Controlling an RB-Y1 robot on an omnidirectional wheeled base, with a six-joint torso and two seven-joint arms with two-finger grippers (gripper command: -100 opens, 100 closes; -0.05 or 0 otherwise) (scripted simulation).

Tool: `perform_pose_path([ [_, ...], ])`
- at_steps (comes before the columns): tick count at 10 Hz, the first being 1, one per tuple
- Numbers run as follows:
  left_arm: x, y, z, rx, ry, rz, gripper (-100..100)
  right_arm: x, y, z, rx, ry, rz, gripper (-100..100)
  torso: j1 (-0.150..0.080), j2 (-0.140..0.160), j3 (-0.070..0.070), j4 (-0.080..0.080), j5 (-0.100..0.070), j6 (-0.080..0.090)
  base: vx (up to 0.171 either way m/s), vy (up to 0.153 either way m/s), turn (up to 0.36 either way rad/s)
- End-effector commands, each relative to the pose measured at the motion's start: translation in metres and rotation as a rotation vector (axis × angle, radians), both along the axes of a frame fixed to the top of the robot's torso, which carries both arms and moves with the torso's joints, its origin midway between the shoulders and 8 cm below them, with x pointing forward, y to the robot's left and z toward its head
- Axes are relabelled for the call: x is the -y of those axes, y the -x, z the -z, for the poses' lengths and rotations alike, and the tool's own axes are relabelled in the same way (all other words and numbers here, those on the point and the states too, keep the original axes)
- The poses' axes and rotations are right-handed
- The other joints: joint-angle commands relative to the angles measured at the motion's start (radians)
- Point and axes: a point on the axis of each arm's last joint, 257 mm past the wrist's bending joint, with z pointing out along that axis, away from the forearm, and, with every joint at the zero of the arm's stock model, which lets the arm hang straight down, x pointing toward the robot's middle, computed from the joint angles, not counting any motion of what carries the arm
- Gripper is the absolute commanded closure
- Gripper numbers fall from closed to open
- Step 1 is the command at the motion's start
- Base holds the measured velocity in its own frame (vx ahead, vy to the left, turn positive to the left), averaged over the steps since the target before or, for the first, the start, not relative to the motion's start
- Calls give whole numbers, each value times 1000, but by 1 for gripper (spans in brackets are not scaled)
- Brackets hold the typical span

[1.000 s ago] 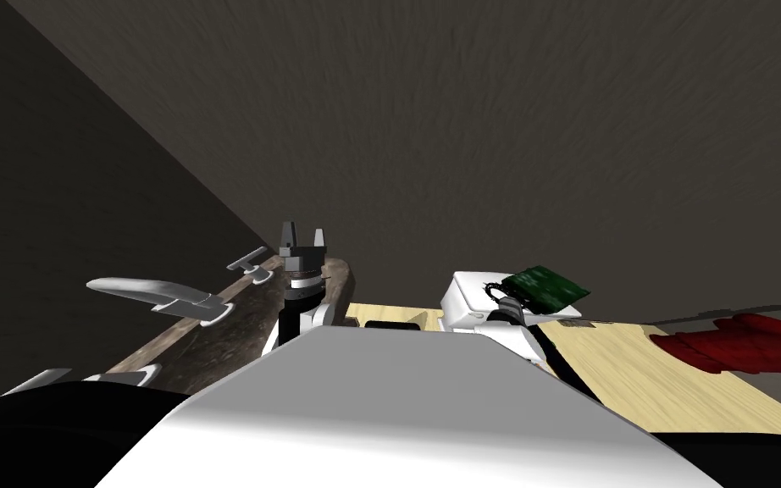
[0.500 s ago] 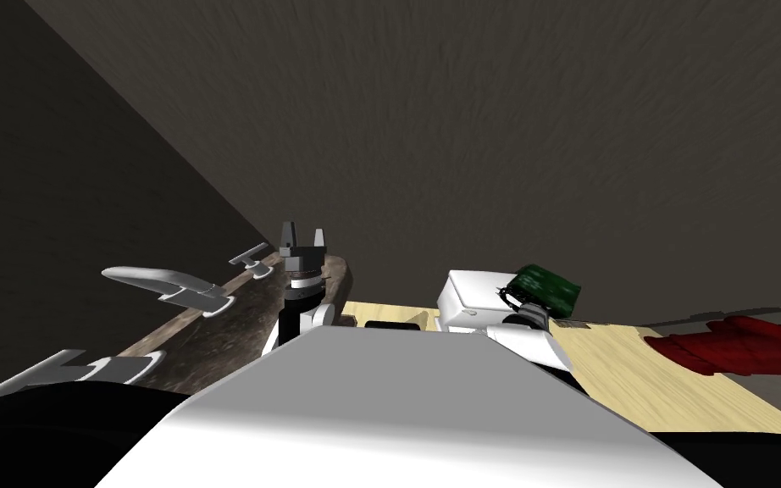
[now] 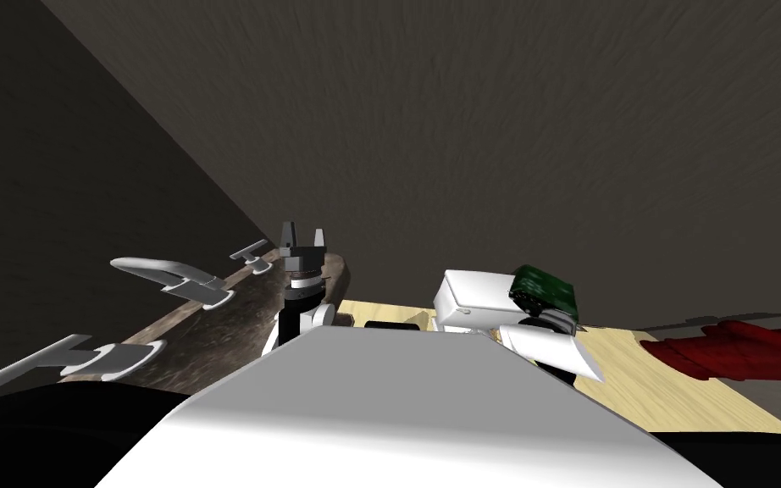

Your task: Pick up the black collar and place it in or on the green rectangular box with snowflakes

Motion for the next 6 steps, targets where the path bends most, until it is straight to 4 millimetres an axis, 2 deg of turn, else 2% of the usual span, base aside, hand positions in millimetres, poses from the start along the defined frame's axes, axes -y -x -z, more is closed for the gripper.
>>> perform_pose_path([
  [1,0,0,0,0,0,0,0,6,13,-12,24,-7,48,100,0,0,0,0,0,0,-29,-89,16],
  [6,0,0,0,0,0,0,0,21,39,-34,83,-36,141,100,-5,-1,0,0,-2,1,-22,-77,13],
])
